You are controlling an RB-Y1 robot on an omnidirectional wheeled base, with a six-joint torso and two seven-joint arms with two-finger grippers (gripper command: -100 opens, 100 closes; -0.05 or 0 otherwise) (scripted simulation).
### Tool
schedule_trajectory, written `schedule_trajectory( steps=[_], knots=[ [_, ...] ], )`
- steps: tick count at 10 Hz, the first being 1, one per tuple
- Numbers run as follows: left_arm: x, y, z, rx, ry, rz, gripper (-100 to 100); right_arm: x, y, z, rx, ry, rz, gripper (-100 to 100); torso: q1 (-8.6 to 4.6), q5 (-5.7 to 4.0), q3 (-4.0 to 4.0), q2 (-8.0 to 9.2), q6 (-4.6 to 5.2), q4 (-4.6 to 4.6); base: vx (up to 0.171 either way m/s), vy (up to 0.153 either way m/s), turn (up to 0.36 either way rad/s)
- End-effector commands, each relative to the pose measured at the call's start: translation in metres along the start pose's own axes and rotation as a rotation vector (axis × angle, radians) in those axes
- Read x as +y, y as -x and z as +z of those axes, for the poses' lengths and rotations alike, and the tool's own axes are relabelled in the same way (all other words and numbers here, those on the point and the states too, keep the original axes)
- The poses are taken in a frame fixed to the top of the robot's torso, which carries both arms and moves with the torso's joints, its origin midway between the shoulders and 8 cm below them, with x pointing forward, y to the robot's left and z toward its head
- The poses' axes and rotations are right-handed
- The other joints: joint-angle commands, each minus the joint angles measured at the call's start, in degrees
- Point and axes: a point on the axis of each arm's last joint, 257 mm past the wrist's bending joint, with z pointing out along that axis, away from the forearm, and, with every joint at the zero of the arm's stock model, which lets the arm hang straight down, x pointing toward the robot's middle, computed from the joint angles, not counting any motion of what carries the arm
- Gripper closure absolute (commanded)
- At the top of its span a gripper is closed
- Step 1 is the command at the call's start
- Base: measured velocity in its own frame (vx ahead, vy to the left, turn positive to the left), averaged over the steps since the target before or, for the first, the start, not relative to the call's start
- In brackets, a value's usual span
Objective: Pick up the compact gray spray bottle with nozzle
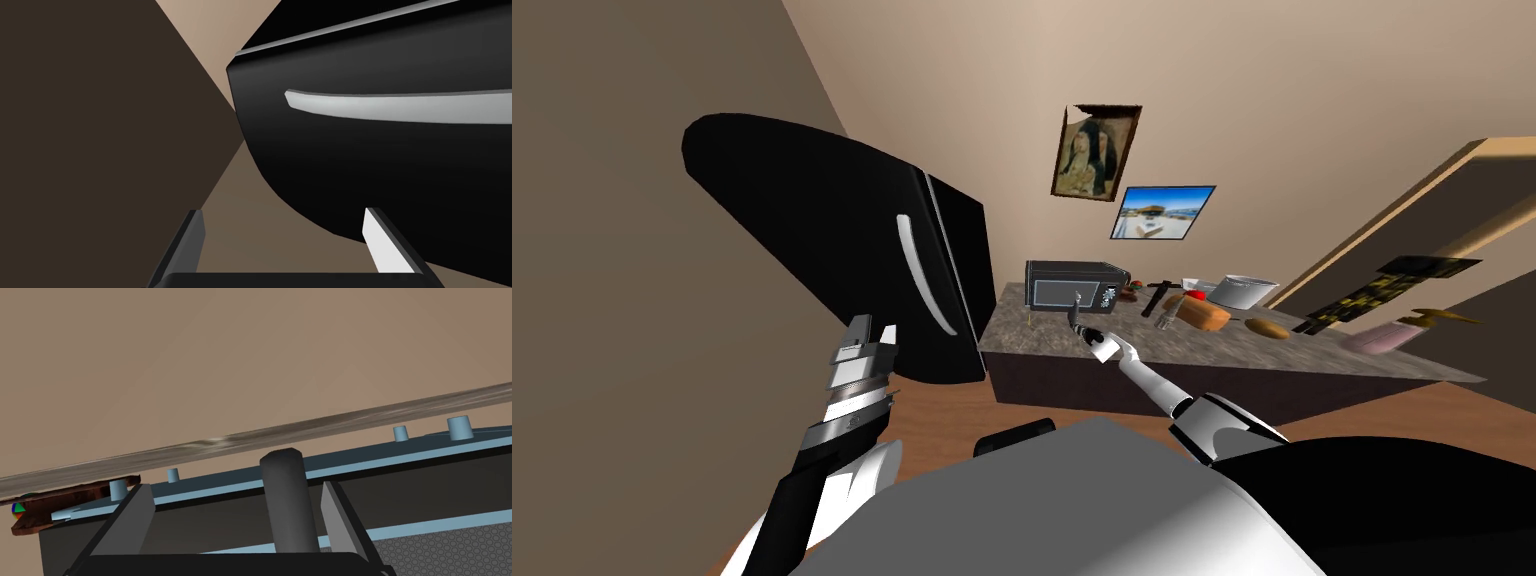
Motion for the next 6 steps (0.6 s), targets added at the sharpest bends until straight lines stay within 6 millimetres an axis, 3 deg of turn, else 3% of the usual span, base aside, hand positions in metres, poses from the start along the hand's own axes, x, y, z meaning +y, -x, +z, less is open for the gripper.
schedule_trajectory(
  steps=[1, 2, 3, 4, 6],
  knots=[
    [0.0, 0.0, 0.0, 0.0, 0.0, 0.0, 0, 0.023, 0.013, 0.006, -0.016, 0.028, -0.022, -100, 0.0, 0.0, 0.0, 0.0, 0.0, 0.0, -0.017, -0.012, -0.051],
    [0.0, 0.0, 0.0, 0.0, 0.0, 0.0, 0, 0.036, 0.03, 0.008, -0.04, 0.046, -0.021, -100, 0.06, 0.02, -0.01, -0.03, -0.04, 0.0, -0.005, -0.003, 0.015],
    [0.0, 0.0, 0.0, 0.0, 0.0, 0.0, 0, 0.051, 0.0, 0.016, 0.019, 0.057, -0.049, -100, 0.1, 0.04, -0.04, -0.08, -0.04, 0.0, -0.021, -0.027, -0.316],
    [0.0, 0.0, 0.0, 0.0, 0.0, 0.0, 0, 0.06, 0.002, 0.021, 0.022, 0.062, -0.085, -100, 0.0, 0.0, -0.02, -0.03, 0.06, -0.02, -0.028, -0.025, -0.293],
    [0.0, 0.0, 0.0, 0.0, 0.0, 0.0, 0, 0.085, 0.033, 0.024, -0.022, 0.095, -0.087, -100, 0.07, 0.02, -0.01, -0.02, -0.05, 0.01, -0.011, -0.008, 0.007]
  ],
)
